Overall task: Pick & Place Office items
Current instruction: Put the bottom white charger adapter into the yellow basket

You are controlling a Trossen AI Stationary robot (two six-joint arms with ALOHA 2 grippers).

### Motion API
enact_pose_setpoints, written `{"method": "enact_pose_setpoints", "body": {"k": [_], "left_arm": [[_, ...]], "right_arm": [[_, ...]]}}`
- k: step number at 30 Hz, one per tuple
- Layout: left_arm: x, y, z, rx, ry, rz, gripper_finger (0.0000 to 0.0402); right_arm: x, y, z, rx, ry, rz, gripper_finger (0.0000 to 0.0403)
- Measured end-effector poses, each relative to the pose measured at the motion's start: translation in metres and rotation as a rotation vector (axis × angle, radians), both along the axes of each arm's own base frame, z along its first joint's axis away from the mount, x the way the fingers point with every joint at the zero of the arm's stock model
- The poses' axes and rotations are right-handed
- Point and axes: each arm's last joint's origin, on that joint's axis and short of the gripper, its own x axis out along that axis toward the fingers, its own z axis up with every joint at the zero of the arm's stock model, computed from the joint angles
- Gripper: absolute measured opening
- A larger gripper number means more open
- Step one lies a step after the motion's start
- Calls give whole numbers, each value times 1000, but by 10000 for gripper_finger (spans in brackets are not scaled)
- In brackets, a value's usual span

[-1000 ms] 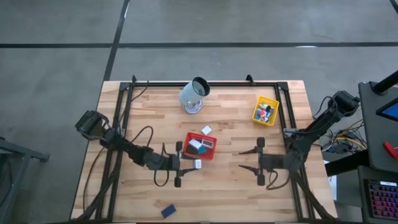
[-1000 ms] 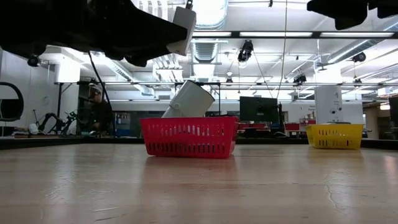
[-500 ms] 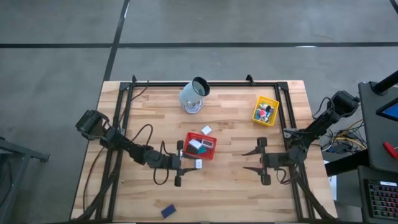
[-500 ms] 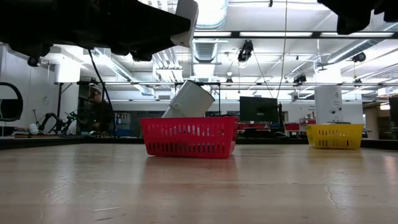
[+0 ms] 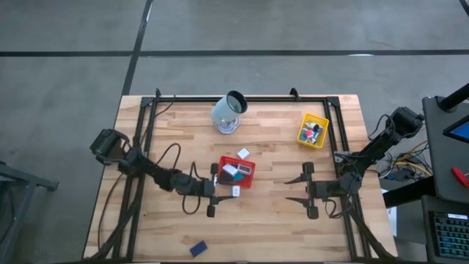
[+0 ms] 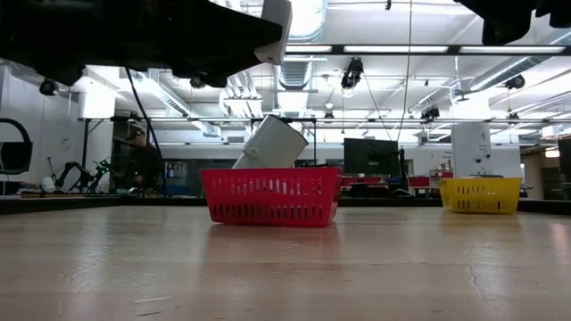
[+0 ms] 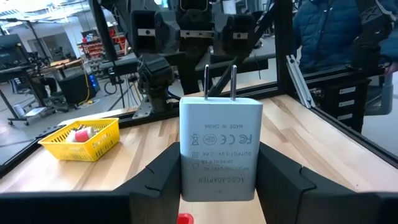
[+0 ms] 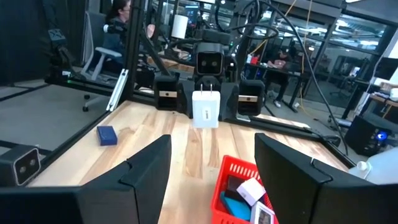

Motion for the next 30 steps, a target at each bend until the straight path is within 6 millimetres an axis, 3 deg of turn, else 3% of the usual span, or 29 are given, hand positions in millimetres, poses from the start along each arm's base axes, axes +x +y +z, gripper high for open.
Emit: {"method": "enact_pose_setpoints", "body": {"k": [7,22,30], "left_arm": [[17,11,1,-11,-8,-40,155],[76,41,-1,-33,-43,-146,155],[91,55,6,-33,-70,-175,155]], "right_arm": [[0,-1,-1,-2,1,-8,224],[10,-16,-1,48,-2,-143,224],[16,-24,-1,60,-2,-167,224]]}}
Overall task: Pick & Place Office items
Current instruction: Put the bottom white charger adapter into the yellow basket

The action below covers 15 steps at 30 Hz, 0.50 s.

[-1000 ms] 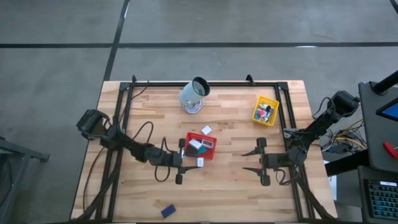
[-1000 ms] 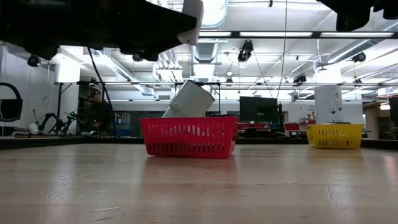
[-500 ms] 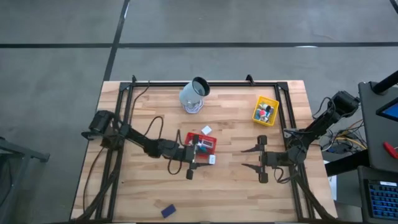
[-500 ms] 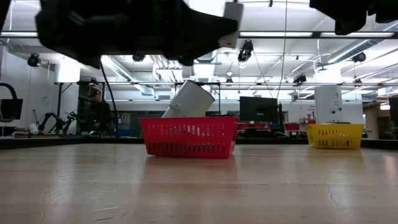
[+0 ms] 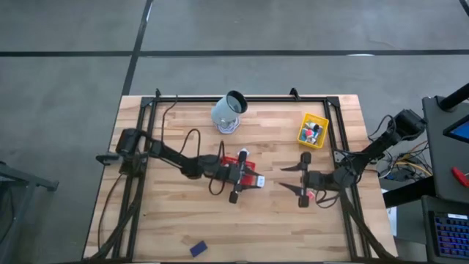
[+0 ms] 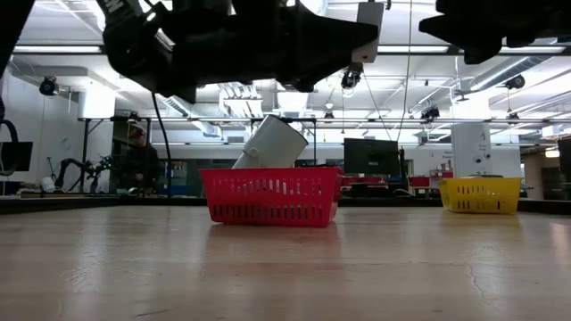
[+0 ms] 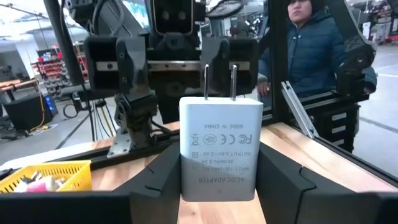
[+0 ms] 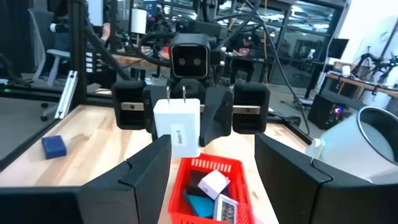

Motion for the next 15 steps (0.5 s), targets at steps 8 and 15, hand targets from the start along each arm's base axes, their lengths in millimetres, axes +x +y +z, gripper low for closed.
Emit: {"method": "enact_pose_setpoints", "body": {"k": [8,15], "left_arm": [[14,19,8,3,-18,-9,155],[33,29,7,-2,-24,-31,155]], "right_arm": [[5,-7,0,4,1,-20,224],[5,-8,-1,3,4,-23,224]]}}
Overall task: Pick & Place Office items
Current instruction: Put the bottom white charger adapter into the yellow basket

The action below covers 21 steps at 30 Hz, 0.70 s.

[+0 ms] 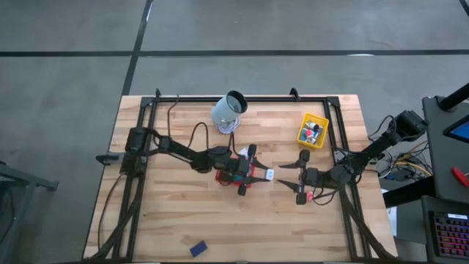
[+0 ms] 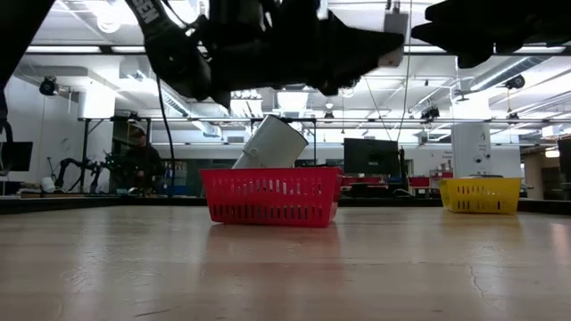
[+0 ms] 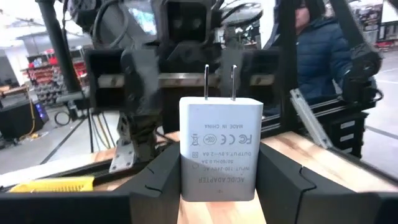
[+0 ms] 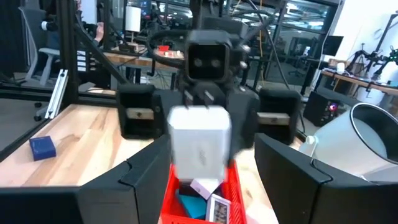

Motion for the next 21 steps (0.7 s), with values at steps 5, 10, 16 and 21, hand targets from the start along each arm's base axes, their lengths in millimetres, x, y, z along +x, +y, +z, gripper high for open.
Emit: {"method": "enact_pose_setpoints", "body": {"k": [5,10,16,21], "left_arm": [[13,8,-6,-19,5,3,155],[21,12,-11,-30,10,-7,155],[23,14,-10,-32,10,-5,155],[23,15,-10,-32,9,-3,155]], "right_arm": [[0,0,0,3,0,0,224],[0,0,-5,13,35,-2,224],[0,-1,-6,23,37,-10,224],[0,-2,-6,22,38,-20,224]]}}
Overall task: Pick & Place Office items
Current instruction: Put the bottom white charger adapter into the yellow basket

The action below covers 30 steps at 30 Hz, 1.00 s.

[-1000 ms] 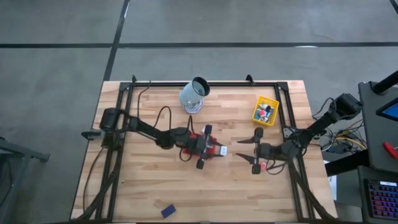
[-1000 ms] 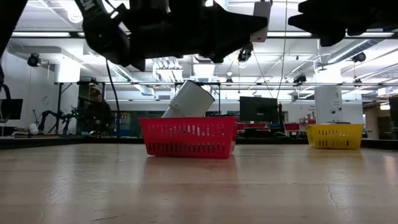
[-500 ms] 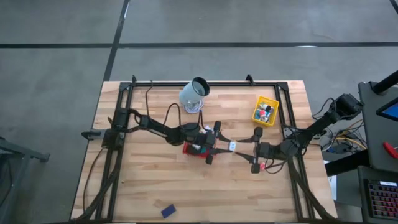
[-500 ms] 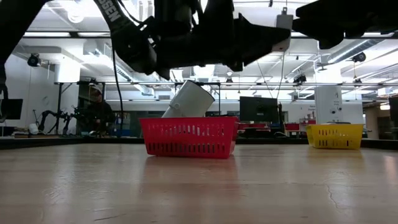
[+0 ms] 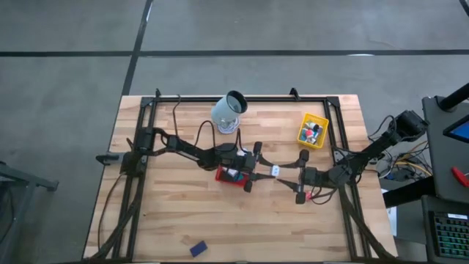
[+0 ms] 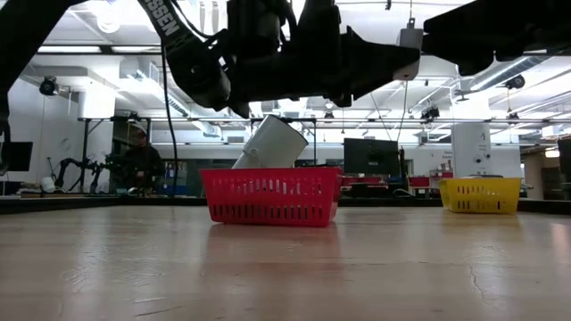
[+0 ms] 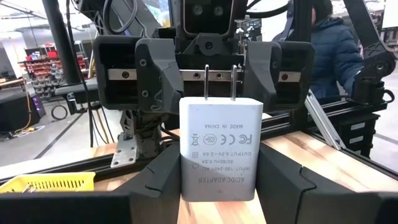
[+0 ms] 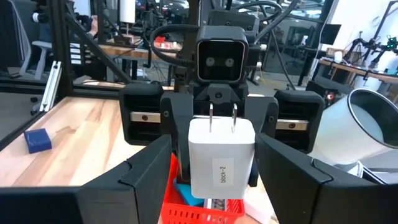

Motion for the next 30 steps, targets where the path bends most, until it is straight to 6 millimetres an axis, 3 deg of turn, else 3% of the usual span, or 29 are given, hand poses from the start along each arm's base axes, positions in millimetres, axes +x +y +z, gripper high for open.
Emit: {"method": "enact_pose_setpoints", "body": {"k": [30], "left_arm": [[1,1,1,0,-5,7,155]], "right_arm": [[5,-11,-2,-14,17,-50,224]]}}
